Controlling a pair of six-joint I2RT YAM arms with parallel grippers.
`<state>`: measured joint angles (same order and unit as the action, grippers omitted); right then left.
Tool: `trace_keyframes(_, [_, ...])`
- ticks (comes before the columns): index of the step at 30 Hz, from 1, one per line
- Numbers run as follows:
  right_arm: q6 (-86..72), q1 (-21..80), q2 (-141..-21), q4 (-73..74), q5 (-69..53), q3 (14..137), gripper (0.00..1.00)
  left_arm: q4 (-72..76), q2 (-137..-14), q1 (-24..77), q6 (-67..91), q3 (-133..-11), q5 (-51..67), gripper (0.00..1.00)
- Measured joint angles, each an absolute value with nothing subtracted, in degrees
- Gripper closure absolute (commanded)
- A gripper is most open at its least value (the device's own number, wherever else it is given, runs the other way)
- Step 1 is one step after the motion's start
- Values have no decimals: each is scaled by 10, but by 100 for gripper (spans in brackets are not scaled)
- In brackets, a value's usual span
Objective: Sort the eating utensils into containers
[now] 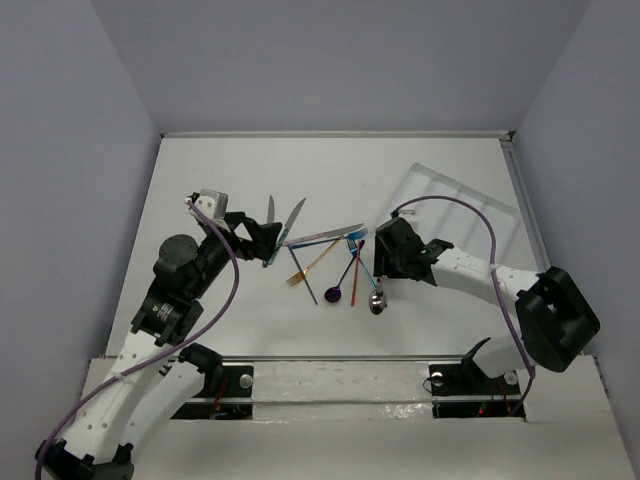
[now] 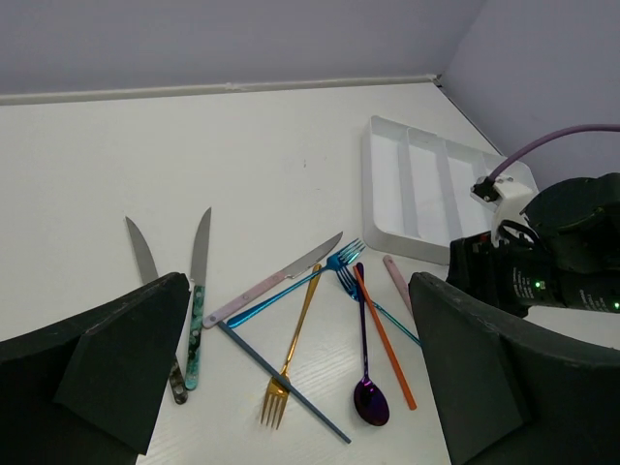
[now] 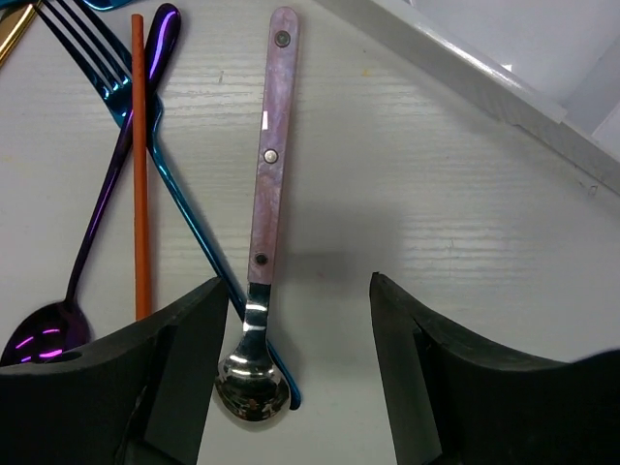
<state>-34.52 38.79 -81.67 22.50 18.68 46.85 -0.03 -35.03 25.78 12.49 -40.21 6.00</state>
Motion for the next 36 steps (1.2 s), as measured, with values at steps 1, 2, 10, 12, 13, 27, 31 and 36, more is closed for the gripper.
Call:
trace_keyframes(1, [-345, 388, -822, 222, 187, 469, 35, 0, -350, 258, 125, -402, 60, 1])
trace_keyframes(2, [-345, 389, -827, 220, 187, 469, 37, 0, -350, 258, 125, -402, 60, 1])
trace_keyframes(10, [-347, 395, -864, 207, 187, 469, 56, 0, -351, 258, 125, -402, 60, 1])
trace_keyframes(12, [-349, 395, -872, 200, 187, 469, 57, 0, -351, 258, 125, -402, 60, 1])
trace_keyframes(13, [-350, 395, -875, 191, 187, 470, 57, 0, -351, 258, 125, -402, 61, 1])
trace_keyframes(27, [-357, 405, -896, 163, 205, 482, 59, 0, -351, 258, 125, -402, 67, 1])
trace_keyframes(31, [-356, 408, -886, 176, 210, 482, 59, 0, -351, 258, 125, -402, 69, 1])
trace_keyframes(36, [-354, 410, -883, 176, 210, 487, 59, 0, -351, 258, 125, -402, 70, 1])
